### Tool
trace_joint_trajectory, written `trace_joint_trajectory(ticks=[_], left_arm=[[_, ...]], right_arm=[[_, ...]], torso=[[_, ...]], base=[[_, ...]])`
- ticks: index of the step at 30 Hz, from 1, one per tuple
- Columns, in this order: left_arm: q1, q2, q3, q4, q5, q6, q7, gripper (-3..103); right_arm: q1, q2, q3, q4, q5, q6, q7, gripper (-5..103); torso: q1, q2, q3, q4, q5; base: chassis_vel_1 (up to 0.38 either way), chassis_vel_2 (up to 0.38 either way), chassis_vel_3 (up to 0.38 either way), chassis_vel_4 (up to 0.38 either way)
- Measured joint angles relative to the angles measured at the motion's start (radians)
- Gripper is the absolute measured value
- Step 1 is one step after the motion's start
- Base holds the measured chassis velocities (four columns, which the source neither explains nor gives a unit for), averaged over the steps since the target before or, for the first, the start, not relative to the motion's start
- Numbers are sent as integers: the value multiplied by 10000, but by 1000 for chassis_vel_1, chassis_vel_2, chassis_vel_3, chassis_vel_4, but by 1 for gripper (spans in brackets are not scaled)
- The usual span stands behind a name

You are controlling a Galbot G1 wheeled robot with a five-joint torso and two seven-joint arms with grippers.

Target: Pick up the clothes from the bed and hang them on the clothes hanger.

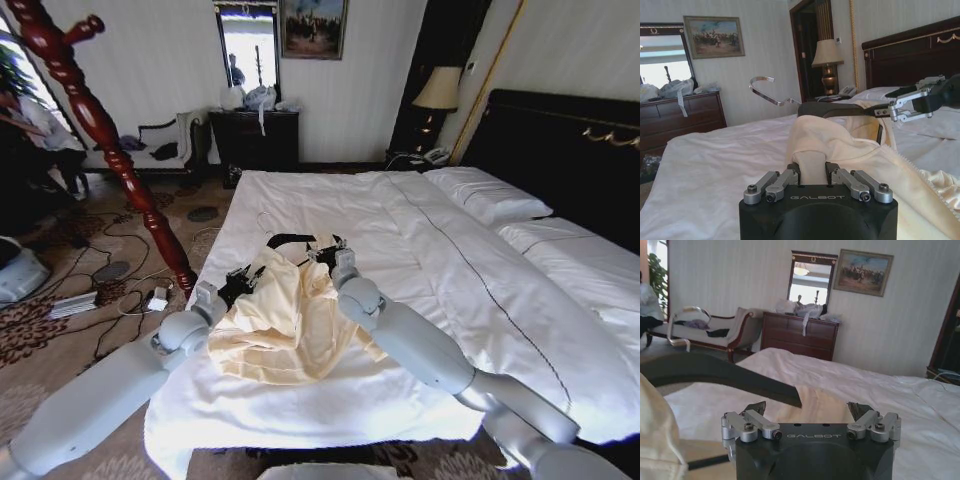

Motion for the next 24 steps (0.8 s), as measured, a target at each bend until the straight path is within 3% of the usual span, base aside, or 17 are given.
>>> trace_joint_trajectory(ticks=[3, 7, 9, 12, 13, 14, 16, 23, 24], left_arm=[[-9, 2, -2, 0, -7, -7, 1, 23], [-43, 14, 17, 4, -18, -21, 51, 23], [-46, 11, 22, 5, -18, -23, 52, 23], [-29, 6, 30, 1, -18, -45, 58, 23], [-25, 6, 30, 1, -18, -46, 59, 23], [-23, 5, 30, 0, -14, -48, 66, 23], [-23, -1, 30, 0, -14, -49, 67, 23], [-4, 10, 103, -1, 32, -50, 73, 23], [5, 11, 121, -4, 49, -51, 76, 23]], right_arm=[[-45, -30, -4, -113, 2, -76, 99, 93], [-133, -15, -10, -310, -113, -186, 416, 73], [-141, -3, -10, -319, -138, -185, 468, 73], [-157, 3, -23, -320, -170, -153, 572, 57], [-158, -3, -31, -320, -177, -145, 574, 57], [-158, -17, -46, -326, -181, -138, 574, 46], [-159, -18, -52, -330, -176, -135, 573, 46], [-157, 4, -86, -334, -192, -87, 571, 14], [-156, 7, -89, -331, -210, -81, 569, 14]], torso=[[0, 0, 0, -3, 0], [1, 0, 0, -3, 1], [0, 0, 0, -3, 1], [1, -1, 0, -2, 1], [0, 0, 0, -2, 1], [1, 0, 0, -2, 1], [0, 0, 0, -2, 1], [0, 0, 0, -2, 1], [0, 0, 0, -1, 0]], base=[[0, 0, 0, 0], [0, 0, 0, 0], [0, 0, 0, 0], [0, 0, 0, 0], [0, 0, 0, 0], [0, 0, 0, 0], [0, 0, 0, 0], [0, 0, 0, 0], [0, 0, 0, 0]])
